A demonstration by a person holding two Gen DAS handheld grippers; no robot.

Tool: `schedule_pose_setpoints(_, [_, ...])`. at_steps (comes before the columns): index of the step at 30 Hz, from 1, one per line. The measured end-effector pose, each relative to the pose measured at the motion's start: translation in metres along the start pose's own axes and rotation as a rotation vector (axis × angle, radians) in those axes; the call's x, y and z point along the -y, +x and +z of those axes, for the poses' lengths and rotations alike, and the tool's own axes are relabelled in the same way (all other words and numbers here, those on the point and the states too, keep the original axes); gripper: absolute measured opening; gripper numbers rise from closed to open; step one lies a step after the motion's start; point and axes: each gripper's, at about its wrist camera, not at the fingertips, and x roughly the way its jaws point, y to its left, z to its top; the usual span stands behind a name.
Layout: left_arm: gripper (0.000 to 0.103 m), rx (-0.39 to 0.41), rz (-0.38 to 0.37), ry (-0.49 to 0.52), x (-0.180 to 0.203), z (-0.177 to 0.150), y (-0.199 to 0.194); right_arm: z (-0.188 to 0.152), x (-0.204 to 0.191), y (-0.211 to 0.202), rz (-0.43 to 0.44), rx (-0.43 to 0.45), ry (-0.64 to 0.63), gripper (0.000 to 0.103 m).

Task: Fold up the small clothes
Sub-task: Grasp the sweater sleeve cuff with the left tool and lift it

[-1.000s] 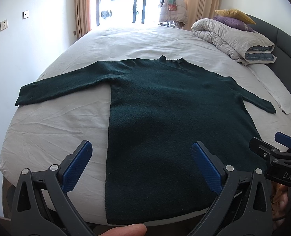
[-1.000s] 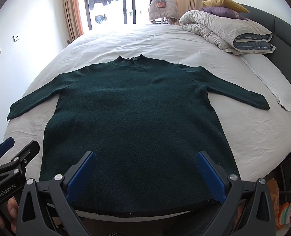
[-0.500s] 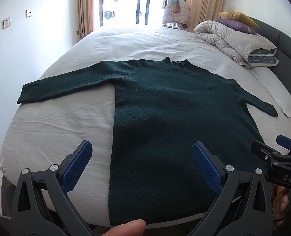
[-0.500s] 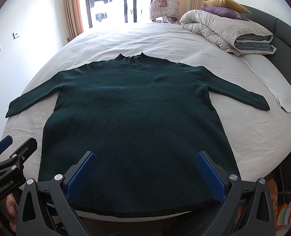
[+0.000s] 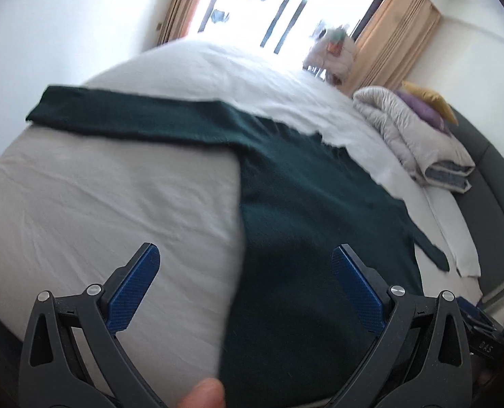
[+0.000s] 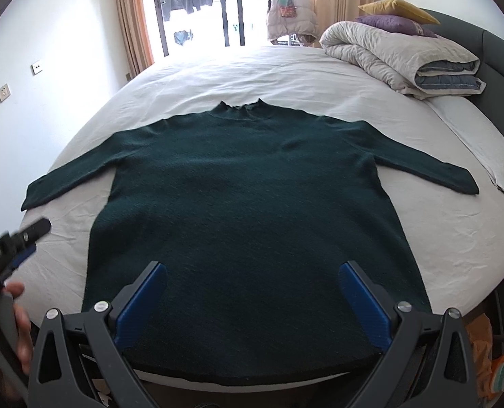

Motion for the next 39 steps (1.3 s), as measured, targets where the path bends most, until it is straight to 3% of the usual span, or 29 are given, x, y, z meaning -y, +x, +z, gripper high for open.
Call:
schedule_pose_setpoints(4, [0.103,0.004,-0.099,-0.040,-0.035,0.024,0.008,0.003,-0.012,0.003,0.022,0.002,-0.018,0.103])
schedule_pose_setpoints(6, [0.103,-0.008,-0.101,-0.100,-0.060,0.034,0.014,0.005,-0.019,0.004,0.035,0.005,-0.031,0.103])
schedule_pose_setpoints(9, [0.103,-0.038,-0.192,-0.275,-0.115,0.049,0.024,0.008,-0.028,0.007,0.038,0.003,-0.049,0.103])
schedule_pose_setpoints(11, [0.103,0.032,-0.247,-0.407,-0.154,0.059,0.021,0.009,-0.034,0.010,0.036,-0.008,-0.061,0.103])
schedule_pose_setpoints(15, [0.103,0.173,-0.256,-0.616,-0.228,0.078,0.020,0.011,-0.045,0.021,0.031,-0.036,-0.074,0.103])
schedule_pose_setpoints(18, [0.100,0.262,-0.221,-0.739,-0.270,0.084,0.023,0.012,-0.054,0.029,0.035,-0.056,-0.079,0.103])
schedule_pose_setpoints(19, [0.098,0.278,-0.207,-0.775,-0.282,0.085,0.025,0.012,-0.057,0.030,0.035,-0.060,-0.083,0.103])
schedule_pose_setpoints(20, [0.088,0.278,-0.196,-0.815,-0.293,0.086,0.031,0.013,-0.060,0.032,0.035,-0.064,-0.088,0.103])
schedule_pose_setpoints(24, [0.050,0.250,-0.177,-0.909,-0.319,0.089,0.056,0.013,-0.074,0.040,0.035,-0.080,-0.114,0.103])
schedule_pose_setpoints(32, [0.049,0.242,-0.117,-0.969,-0.329,0.107,0.089,0.012,-0.084,0.052,0.040,-0.105,-0.126,0.103])
schedule_pose_setpoints(39, [0.049,0.297,-0.118,-1.069,-0.319,0.096,0.099,0.012,-0.081,0.059,0.057,-0.115,-0.103,0.103])
